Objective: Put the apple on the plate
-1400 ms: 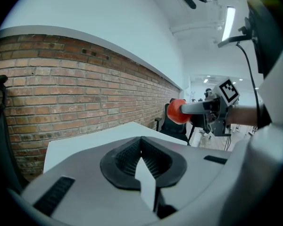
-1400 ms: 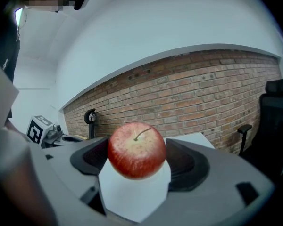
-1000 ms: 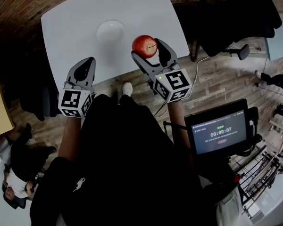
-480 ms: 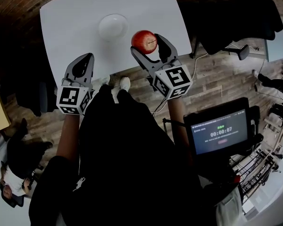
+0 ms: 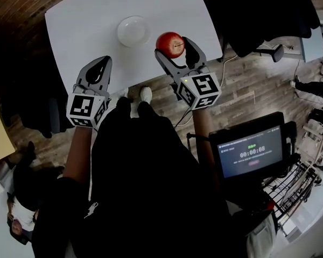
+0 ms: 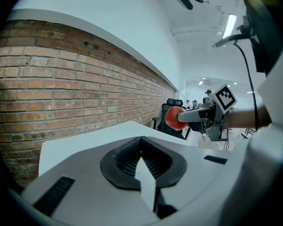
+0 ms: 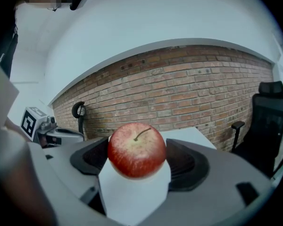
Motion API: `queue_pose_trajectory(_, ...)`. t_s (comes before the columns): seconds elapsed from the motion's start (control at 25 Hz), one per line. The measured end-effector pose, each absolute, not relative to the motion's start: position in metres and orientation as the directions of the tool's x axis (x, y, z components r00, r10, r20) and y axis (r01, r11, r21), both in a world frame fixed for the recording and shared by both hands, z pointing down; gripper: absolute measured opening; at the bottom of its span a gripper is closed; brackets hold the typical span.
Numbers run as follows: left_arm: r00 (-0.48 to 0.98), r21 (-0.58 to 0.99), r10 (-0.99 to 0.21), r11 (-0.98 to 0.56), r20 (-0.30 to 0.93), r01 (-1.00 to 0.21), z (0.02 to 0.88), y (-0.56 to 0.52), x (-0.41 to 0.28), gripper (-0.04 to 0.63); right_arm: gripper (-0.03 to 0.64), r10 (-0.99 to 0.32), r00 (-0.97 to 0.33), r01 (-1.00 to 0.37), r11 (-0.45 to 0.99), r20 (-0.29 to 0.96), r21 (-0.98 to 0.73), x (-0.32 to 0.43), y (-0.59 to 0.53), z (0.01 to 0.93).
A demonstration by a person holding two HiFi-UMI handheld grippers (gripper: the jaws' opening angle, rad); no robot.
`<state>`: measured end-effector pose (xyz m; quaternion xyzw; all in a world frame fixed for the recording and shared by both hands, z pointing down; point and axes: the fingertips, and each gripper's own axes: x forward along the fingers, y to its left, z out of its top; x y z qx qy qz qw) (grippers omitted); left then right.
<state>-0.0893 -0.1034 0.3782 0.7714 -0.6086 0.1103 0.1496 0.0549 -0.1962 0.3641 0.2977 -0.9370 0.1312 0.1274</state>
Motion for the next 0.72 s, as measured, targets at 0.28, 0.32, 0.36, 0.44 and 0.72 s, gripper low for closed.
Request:
queue_pose_trajectory(0.28,0.27,0.11,-0.888,-0.247,0.372,-0.963,0.383,-0.109,-0.085,0.006,0.379,-0.546,-0.77,-0.617,0.768,0.33,-0.169,0.06,-0.199,0.366)
queue_pose_trajectory(0.32,0.275,0.113,-0.886,-0.251,0.374,-0.961,0.384,-0.11,-0.083,0.006,0.379,-0.546,-0.769,-0.618,0.768,0.333,-0.167,0.06,-0.199,0.367)
queue_pose_trajectory(0.36,0.281,0.118,-0.883,-0.255,0.376,-0.96,0.385,-0.111,-0.083,0.006,0.379,-0.547,-0.768,-0.618,0.769,0.333,-0.163,0.059,-0.199,0.369)
queue_pose_trajectory(0.44,0.292,0.128,-0.878,-0.263,0.379,-0.956,0.386,-0.113,-0.082,0.006,0.379,-0.547,-0.769,-0.615,0.774,0.33,-0.152,0.056,-0.2,0.371)
queue_pose_trajectory(0.72,0.336,0.164,-0.859,-0.294,0.387,-0.942,0.403,-0.12,-0.08,0.006,0.379,-0.545,-0.757,-0.616,0.779,0.359,-0.116,0.045,-0.205,0.385)
